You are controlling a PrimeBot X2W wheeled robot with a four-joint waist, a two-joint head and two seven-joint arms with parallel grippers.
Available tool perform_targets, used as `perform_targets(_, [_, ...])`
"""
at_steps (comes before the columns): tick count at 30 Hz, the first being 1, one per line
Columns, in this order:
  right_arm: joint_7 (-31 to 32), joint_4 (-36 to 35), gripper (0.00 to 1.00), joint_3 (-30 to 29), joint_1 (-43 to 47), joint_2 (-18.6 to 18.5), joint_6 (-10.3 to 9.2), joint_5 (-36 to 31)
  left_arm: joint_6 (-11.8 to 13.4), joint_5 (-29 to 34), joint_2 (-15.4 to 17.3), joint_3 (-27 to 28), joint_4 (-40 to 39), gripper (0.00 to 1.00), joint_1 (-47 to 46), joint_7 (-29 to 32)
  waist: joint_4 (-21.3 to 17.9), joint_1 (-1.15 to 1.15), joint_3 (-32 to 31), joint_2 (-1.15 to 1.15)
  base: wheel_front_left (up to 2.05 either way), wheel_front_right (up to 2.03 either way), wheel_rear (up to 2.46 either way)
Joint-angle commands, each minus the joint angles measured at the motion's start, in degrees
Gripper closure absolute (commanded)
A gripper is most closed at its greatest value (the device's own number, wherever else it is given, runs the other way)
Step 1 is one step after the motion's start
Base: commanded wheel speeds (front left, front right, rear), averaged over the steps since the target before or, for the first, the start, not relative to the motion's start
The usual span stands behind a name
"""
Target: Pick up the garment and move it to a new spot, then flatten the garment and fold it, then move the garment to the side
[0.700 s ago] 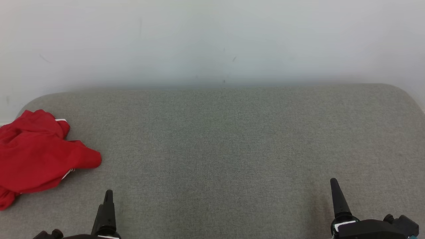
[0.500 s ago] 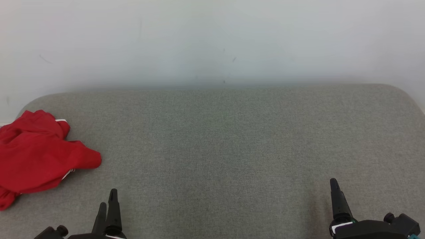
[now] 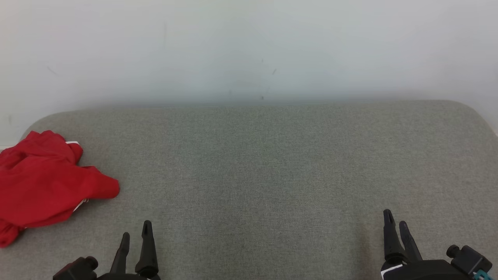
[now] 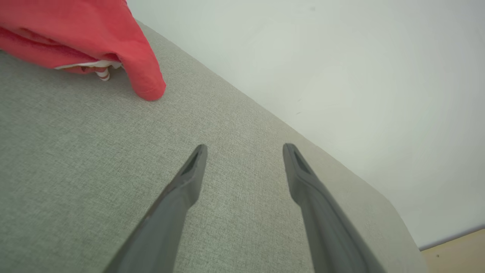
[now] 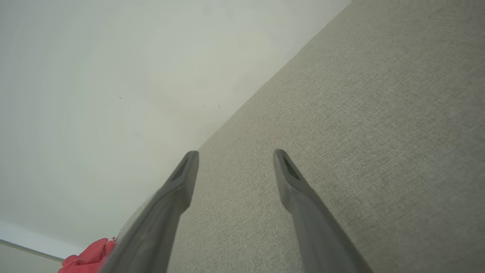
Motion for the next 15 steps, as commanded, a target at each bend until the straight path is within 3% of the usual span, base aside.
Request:
perform_targets(1, [-0.5,-0.6,0.0,-0.1,-0.1,0.0,0.21,-2.1,0.1,2.2,0.3,-0.3,-0.9,0.0,0.1,-0.6,0.0,0.0,0.0,0.0,0.0,0.0,0.0])
perform_targets(15, [-2.7,0.0,0.0,-0.2,0.5,0.0,0.24,-12.1,0.0,13.3,0.4,-1.7,-1.3,0.0,0.5,-2.8,0.0,0.0,-0.4,0.0,0.0,0.0,0.0])
